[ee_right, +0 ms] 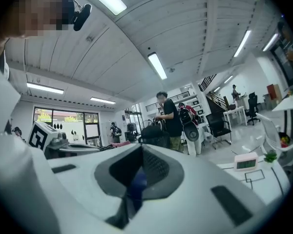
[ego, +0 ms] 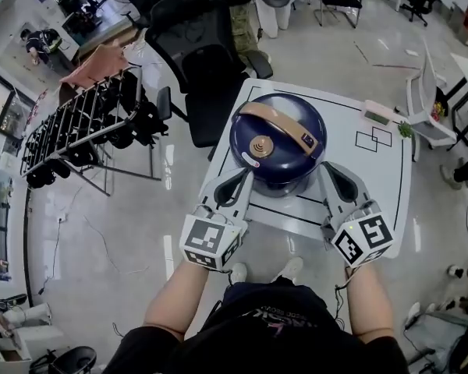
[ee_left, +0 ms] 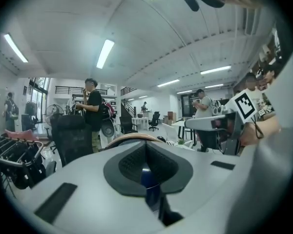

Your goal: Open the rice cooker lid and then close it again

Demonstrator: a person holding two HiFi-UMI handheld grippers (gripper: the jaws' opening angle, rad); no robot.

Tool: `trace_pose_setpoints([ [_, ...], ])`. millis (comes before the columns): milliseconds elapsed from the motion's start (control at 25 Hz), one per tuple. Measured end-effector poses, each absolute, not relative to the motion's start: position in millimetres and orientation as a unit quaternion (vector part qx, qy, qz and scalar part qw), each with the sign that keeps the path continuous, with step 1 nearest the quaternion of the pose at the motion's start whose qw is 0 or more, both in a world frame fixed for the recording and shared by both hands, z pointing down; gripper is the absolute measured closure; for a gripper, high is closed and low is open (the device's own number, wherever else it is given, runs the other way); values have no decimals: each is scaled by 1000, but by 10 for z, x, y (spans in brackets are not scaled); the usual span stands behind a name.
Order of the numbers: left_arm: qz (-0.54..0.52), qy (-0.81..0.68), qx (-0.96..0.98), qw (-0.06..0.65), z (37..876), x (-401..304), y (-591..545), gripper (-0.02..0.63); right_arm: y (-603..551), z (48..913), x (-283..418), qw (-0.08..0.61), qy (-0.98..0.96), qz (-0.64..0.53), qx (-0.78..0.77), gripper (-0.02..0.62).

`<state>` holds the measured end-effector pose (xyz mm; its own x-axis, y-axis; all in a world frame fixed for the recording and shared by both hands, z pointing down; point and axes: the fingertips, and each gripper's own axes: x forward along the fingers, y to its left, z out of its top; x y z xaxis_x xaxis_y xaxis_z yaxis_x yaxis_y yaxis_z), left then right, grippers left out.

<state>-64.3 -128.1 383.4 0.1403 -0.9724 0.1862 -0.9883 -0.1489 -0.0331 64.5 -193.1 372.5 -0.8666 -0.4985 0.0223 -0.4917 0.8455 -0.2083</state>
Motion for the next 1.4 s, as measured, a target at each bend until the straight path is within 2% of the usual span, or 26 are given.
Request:
trace_pose_setpoints([
  [600,66,-564,822,50,3828,-1003,-488,603,-1077,3699,5,19,945,-107,-309,594],
  [1400,50,-449,891,48,3902,-719,377,603,130,3759,391,12,892,-92,-442,594],
])
